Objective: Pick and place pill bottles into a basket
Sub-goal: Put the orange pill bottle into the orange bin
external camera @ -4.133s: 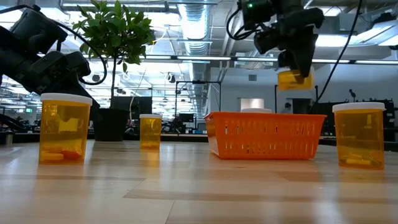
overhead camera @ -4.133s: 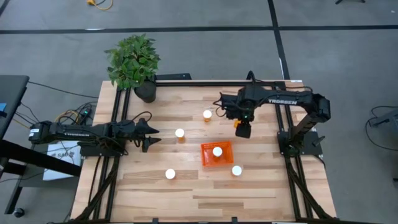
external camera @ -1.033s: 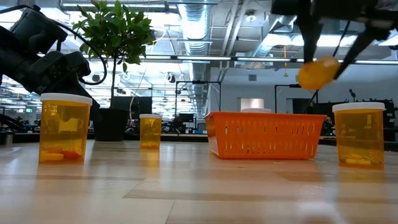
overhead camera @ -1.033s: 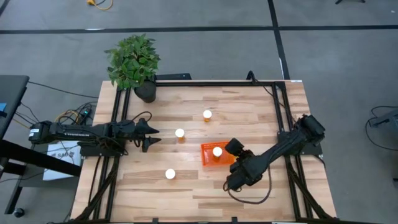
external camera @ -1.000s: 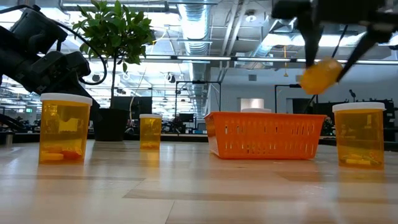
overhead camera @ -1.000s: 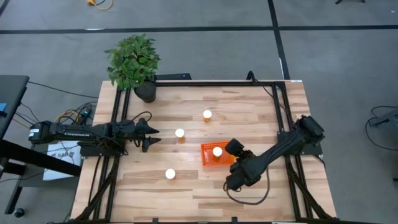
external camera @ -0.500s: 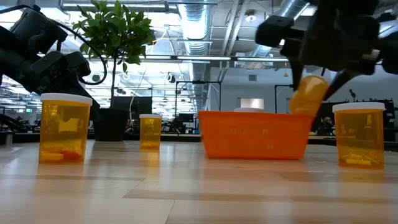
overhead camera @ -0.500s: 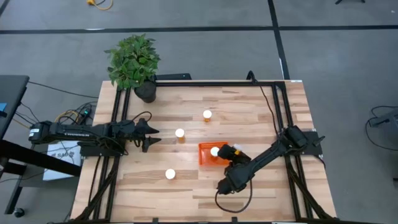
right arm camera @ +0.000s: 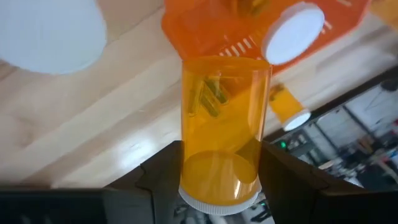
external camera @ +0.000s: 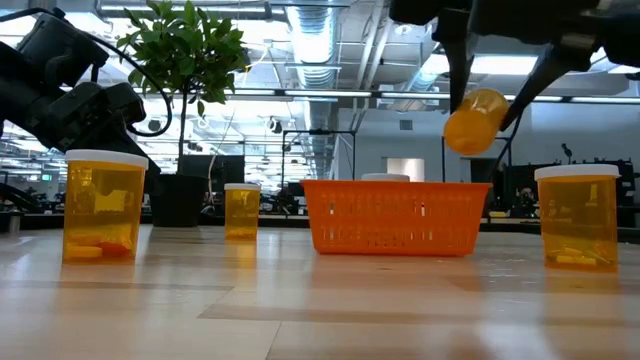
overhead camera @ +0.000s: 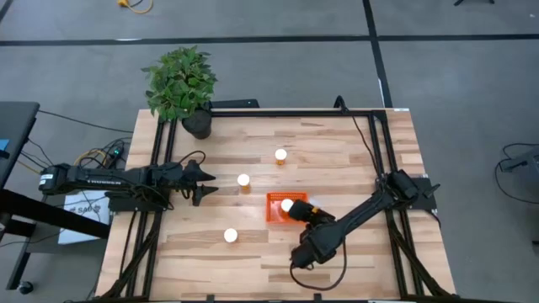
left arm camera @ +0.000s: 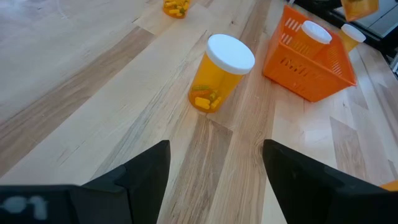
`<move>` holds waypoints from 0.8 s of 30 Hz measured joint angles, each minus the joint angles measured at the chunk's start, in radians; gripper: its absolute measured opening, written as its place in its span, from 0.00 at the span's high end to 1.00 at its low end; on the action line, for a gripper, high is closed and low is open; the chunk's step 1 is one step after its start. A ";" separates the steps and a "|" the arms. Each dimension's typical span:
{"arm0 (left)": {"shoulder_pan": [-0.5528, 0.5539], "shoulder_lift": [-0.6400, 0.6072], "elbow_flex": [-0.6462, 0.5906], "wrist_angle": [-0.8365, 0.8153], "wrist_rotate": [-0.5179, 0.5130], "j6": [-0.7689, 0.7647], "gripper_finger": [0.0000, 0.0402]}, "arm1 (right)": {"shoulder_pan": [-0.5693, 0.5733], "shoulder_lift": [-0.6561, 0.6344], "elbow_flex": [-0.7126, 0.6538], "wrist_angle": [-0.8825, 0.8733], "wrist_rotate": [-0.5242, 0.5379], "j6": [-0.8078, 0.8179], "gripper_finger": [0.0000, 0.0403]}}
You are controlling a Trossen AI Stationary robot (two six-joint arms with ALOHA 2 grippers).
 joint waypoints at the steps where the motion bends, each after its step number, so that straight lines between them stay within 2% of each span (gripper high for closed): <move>1: 0.000 0.000 0.000 0.000 0.000 0.000 0.39 | 0.002 0.000 0.001 0.000 0.000 -0.018 0.53; 6: 0.000 0.000 0.000 0.000 0.000 0.000 0.39 | 0.000 0.002 0.001 0.000 0.005 -0.069 0.53; 9: 0.000 0.000 0.000 0.000 0.000 0.000 0.39 | -0.007 0.011 0.002 0.012 0.043 -0.100 0.53; 24: 0.000 0.000 0.000 0.000 0.000 0.000 0.39 | -0.053 0.010 0.002 0.097 0.049 -0.126 0.53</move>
